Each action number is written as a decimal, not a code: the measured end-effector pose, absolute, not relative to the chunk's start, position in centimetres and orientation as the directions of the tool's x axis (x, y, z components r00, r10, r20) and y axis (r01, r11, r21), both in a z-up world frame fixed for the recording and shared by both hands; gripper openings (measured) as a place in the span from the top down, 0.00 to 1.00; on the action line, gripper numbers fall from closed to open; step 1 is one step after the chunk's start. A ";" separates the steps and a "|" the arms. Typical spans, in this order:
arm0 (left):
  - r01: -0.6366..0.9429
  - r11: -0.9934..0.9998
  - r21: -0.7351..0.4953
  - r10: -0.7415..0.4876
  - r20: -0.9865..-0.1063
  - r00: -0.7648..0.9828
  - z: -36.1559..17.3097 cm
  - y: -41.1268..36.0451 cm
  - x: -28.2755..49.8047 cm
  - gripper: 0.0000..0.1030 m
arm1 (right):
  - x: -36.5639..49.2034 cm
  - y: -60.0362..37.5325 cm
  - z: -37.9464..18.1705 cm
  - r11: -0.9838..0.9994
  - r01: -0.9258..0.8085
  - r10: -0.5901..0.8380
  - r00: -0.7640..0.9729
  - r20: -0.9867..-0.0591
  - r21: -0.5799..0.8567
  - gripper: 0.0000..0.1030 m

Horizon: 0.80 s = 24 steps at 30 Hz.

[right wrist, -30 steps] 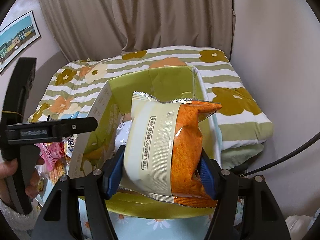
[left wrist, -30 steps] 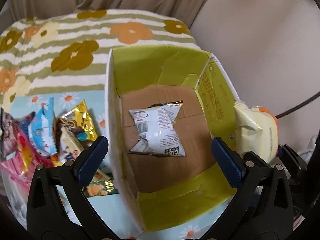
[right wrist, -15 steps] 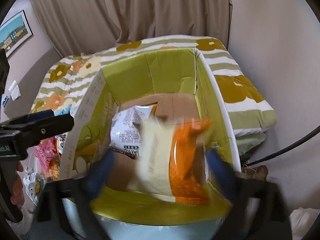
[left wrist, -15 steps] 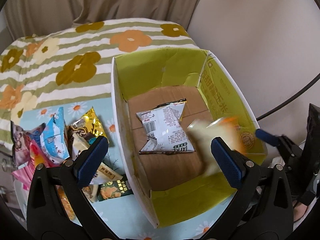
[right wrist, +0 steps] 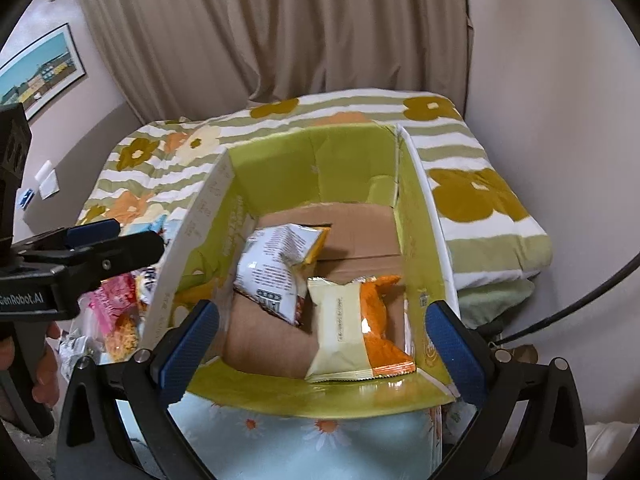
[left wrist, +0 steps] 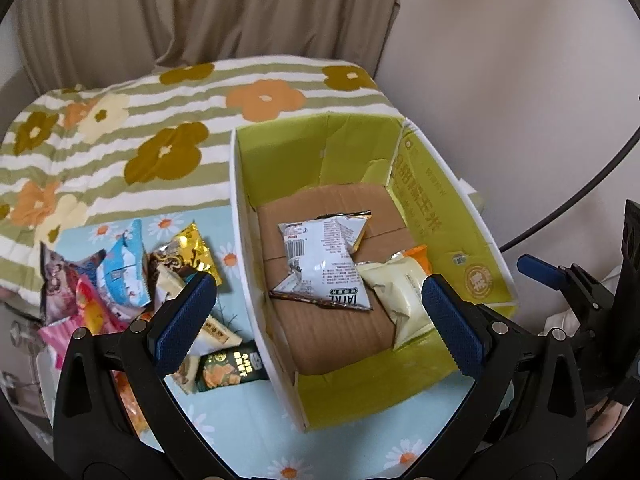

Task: Organize snacks
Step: 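Grasp the white printed bag with the left tool while the right tool grasps the pink bag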

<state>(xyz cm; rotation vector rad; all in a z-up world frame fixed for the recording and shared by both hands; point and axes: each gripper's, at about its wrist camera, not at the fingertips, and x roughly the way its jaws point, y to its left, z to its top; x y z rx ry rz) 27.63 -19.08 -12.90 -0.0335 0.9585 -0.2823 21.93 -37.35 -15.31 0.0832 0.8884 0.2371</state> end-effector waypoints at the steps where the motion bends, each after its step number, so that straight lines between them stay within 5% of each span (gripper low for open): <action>1: 0.217 0.965 -0.151 -0.248 -0.799 0.548 -12.6 -19.0 27.3 0.01 | 21.8 -37.3 -15.1 0.969 -0.178 0.244 0.610 -0.754 0.169 0.00; 24: -0.148 0.974 -0.170 -0.033 -0.758 0.651 -10.4 -2.7 15.5 0.01 | 19.6 -25.5 -11.5 0.851 -0.485 0.481 0.568 -0.668 0.200 0.00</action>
